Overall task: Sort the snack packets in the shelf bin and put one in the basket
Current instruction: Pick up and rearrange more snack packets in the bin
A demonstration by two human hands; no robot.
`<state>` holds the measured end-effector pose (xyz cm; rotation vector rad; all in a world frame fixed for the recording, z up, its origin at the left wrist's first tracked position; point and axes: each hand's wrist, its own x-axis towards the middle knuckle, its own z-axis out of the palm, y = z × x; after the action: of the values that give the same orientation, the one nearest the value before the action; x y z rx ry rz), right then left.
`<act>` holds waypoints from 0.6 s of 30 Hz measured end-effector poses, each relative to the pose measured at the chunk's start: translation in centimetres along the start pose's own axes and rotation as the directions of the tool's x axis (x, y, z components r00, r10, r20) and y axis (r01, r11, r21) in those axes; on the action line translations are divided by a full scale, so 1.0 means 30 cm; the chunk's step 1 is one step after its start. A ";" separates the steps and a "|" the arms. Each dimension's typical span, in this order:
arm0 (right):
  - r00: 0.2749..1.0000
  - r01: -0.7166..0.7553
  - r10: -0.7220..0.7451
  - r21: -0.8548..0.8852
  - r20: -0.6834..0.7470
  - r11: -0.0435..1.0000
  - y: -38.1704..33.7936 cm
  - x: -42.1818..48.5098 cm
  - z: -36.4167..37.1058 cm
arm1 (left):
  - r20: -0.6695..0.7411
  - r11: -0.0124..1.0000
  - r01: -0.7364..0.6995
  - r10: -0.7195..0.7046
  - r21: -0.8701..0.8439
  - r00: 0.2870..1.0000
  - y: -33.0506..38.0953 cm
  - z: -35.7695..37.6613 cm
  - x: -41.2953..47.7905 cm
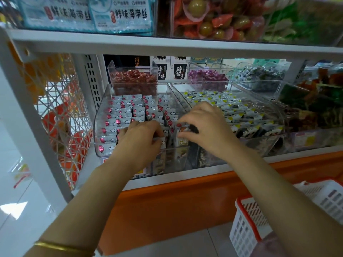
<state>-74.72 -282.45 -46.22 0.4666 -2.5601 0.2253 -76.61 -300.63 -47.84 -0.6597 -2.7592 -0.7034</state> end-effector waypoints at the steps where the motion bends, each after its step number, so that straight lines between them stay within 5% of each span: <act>1: 1.000 0.004 -0.004 -0.019 0.007 1.000 0.001 -0.003 0.005 | 0.002 1.000 0.000 0.000 -0.002 1.000 0.000 0.000 0.001; 12: 0.996 0.018 -0.026 -0.098 -0.088 0.995 -0.025 0.017 0.024 | 0.012 1.000 0.004 -0.004 -0.015 1.000 -0.008 -0.003 0.007; 18: 0.982 0.102 -0.075 -0.151 0.176 0.983 -0.011 0.000 0.023 | 0.003 1.000 0.005 -0.005 -0.011 1.000 -0.010 -0.004 0.009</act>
<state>-74.92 -282.93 -46.79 0.5585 -2.6875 -0.0534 -76.97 -300.82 -47.79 -0.6568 -2.7626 -0.7202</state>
